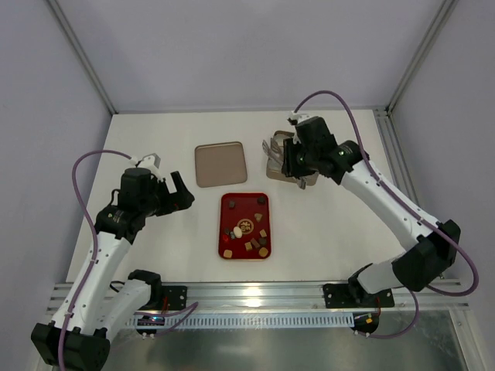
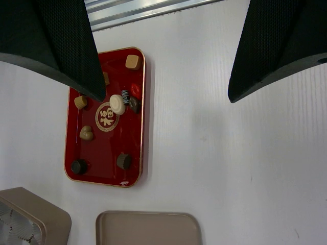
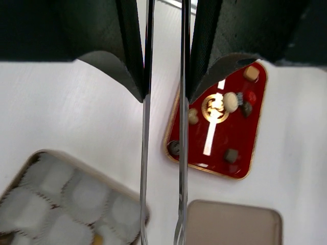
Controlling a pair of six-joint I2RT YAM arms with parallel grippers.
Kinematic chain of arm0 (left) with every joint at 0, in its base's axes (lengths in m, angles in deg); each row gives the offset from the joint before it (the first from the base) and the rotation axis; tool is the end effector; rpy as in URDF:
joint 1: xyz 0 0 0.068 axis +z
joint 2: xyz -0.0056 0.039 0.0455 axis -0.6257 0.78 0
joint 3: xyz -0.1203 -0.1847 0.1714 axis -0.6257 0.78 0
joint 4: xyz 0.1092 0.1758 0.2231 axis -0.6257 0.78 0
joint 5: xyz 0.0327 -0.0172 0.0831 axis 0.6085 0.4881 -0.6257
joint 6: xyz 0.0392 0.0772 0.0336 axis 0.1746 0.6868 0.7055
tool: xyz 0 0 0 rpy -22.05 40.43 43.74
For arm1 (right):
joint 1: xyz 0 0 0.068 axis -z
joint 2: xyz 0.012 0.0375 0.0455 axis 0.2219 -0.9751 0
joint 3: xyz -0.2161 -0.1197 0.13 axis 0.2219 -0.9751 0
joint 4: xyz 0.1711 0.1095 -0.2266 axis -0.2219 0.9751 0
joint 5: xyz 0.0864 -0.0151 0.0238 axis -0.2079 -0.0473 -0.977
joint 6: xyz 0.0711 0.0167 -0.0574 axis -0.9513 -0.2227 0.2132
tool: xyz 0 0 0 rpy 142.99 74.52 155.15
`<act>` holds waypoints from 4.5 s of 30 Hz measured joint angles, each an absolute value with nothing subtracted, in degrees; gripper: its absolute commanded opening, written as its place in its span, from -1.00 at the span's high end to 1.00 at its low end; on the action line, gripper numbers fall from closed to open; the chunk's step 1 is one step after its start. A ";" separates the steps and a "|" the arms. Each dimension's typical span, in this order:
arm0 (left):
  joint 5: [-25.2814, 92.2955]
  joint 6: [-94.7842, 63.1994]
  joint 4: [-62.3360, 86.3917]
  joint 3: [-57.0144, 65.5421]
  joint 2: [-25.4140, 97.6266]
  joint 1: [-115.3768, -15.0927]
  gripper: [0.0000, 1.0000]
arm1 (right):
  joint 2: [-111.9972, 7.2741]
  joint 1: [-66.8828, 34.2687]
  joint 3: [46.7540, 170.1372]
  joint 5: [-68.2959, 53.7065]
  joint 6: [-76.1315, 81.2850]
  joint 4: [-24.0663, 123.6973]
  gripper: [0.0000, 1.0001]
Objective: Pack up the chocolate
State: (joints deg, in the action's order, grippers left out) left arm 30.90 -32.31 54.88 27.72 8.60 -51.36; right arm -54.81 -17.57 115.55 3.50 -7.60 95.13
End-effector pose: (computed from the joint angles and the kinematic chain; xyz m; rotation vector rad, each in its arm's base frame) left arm 0.2408 -0.0623 0.2775 -0.2581 2.2963 -0.4824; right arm 0.3375 0.1927 0.3237 -0.2550 2.3955 0.3236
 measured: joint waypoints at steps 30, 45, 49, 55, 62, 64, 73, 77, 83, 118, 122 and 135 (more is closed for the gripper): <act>30.92 -32.31 54.88 27.72 8.16 -51.36 -0.99 | -58.74 -44.78 99.68 12.84 -34.71 81.75 0.13; 30.90 -32.31 54.88 27.72 8.14 -51.36 -0.99 | -60.05 -46.49 99.68 13.12 -36.02 81.38 0.14; 30.90 -32.31 54.88 27.72 8.14 -51.36 -0.99 | -60.38 -46.99 99.68 13.32 -36.04 81.40 0.14; 30.92 -32.31 54.88 27.72 8.14 -51.36 -1.00 | -60.86 -47.63 99.68 13.95 -36.04 81.89 0.14; 30.92 -32.31 54.88 27.72 8.14 -51.36 -0.99 | -61.06 -48.00 99.68 14.19 -36.02 82.28 0.21; 30.90 -32.31 54.88 27.72 8.14 -51.36 -1.00 | -61.06 -48.17 99.68 14.24 -36.02 82.41 0.21; 30.92 -32.31 54.88 27.72 8.14 -51.36 -0.99 | -61.50 -48.37 99.73 14.17 -35.78 82.85 0.21; 30.92 -32.31 54.88 27.72 8.14 -51.36 -0.99 | -61.69 -48.59 99.73 14.15 -35.58 83.33 0.21; 30.92 -32.33 54.88 27.72 8.14 -51.36 -1.00 | -61.69 -48.70 99.73 14.13 -35.19 83.61 0.21; 30.90 -32.33 54.88 27.72 8.16 -51.36 -0.99 | -56.77 -49.31 102.98 13.23 -30.27 88.40 0.45; 30.90 -32.33 54.88 27.72 8.16 -51.36 -0.99 | -55.13 -48.22 103.09 13.01 -29.55 88.81 0.44; 30.90 -32.33 54.88 27.72 8.16 -51.36 -1.00 | -46.28 -24.83 103.97 11.53 -21.87 91.15 0.45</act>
